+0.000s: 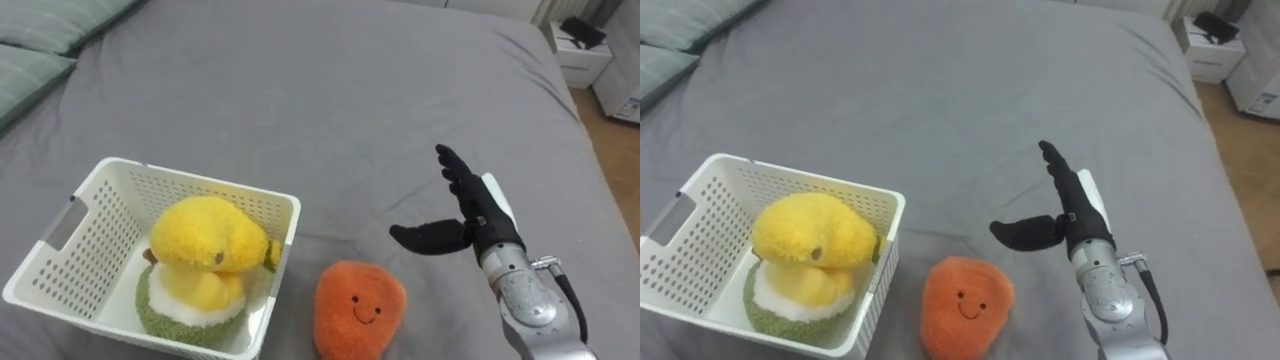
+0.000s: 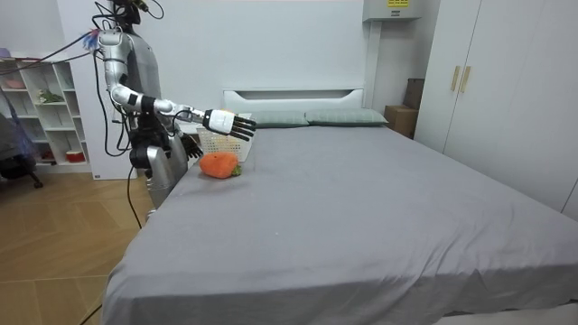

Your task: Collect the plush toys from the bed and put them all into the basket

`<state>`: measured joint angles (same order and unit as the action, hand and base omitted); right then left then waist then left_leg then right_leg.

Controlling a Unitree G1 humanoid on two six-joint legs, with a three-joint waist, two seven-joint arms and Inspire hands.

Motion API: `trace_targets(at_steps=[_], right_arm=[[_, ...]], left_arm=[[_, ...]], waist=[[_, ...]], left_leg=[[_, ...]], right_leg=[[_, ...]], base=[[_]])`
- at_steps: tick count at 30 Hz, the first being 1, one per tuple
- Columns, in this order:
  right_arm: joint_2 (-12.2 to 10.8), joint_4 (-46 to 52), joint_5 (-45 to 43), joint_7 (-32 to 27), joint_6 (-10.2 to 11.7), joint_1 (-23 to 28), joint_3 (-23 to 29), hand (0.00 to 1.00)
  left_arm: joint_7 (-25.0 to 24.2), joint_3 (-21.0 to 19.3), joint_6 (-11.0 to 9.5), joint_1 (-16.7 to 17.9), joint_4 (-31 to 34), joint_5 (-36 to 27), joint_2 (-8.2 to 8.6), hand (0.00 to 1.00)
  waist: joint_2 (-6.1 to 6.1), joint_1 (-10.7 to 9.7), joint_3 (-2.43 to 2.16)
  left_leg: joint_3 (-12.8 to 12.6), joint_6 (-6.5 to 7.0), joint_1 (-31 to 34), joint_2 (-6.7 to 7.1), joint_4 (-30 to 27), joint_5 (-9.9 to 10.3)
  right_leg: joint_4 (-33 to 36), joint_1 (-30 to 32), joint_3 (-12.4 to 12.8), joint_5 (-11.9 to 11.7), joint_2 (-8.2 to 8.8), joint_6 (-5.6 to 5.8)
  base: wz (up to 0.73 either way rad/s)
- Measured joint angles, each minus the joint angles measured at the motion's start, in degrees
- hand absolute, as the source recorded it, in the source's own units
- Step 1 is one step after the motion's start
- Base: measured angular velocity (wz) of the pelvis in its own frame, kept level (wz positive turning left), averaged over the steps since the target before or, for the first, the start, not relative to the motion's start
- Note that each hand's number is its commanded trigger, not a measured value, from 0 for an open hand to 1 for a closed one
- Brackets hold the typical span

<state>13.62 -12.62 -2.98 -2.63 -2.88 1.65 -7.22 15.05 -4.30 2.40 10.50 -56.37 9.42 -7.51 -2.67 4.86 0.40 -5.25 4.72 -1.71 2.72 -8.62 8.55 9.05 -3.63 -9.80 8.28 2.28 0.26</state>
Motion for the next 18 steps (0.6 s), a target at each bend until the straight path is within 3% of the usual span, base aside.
trace_targets(at_steps=[6, 13, 18], right_arm=[[-0.4, -0.1, -2.0, 1.7, 0.0, 1.7, -0.4, 0.00], [-0.5, -8.8, -4.4, 2.4, 0.4, 2.0, -2.5, 0.00], [-0.8, -10.4, -5.7, 2.9, 0.3, 3.0, -4.1, 0.00]], left_arm=[[-0.4, 0.0, 0.0, -0.1, -0.3, -1.4, 0.12, 0.00], [0.3, 0.0, 0.0, -0.1, -0.4, -2.6, 0.17, 0.00], [0.7, 0.0, 0.0, 0.2, -0.5, -2.6, 0.11, 0.00]], waist=[[0.75, -0.1, -0.03], [0.20, 0.3, -0.40], [0.26, 0.4, -0.34]], left_leg=[[0.0, -0.02, 0.7, -0.02, 0.0, 0.2], [-0.8, 0.13, 0.5, -0.12, 0.1, 0.5], [-0.7, 0.12, 0.6, -0.10, 0.0, 0.6]], right_leg=[[-0.1, 0.7, -0.3, 0.0, -0.07, -0.02], [-0.3, 0.6, -0.2, 0.0, -0.04, 0.02], [-0.3, 0.5, 0.2, -0.1, -0.07, 0.08]], base=[[-0.03], [-0.03], [-0.02]])
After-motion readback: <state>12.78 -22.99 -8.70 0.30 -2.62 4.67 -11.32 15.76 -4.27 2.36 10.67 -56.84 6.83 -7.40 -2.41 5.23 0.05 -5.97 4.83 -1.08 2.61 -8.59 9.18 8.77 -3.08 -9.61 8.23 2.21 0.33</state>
